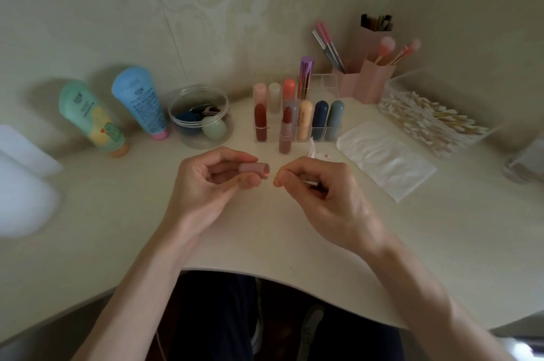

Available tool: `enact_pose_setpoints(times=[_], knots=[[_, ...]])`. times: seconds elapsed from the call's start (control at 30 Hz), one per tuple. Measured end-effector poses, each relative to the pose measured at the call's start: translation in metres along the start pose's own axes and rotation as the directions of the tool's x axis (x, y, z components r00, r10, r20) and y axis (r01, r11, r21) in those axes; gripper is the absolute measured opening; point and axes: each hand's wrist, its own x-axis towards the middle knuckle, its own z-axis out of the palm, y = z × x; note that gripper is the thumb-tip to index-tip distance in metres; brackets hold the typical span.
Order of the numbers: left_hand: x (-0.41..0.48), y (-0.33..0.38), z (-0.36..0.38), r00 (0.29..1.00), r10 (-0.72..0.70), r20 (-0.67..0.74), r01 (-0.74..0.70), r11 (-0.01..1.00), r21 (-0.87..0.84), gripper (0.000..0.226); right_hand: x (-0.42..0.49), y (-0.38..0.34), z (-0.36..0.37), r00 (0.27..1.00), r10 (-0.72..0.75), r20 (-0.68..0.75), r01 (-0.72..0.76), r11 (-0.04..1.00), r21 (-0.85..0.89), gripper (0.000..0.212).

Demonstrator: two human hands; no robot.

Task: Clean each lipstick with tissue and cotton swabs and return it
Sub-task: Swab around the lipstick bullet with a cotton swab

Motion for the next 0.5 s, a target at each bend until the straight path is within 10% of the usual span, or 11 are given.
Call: enact_pose_setpoints(times=[0.5], knots=[[0.0, 0.004, 0.017, 1.0, 0.0, 0.03, -0.001, 1.0, 0.031, 0.037, 0.009, 0.023, -0.038, 0.969, -0.096, -0.227, 0.004, 0.927, -0.375, 0.009]])
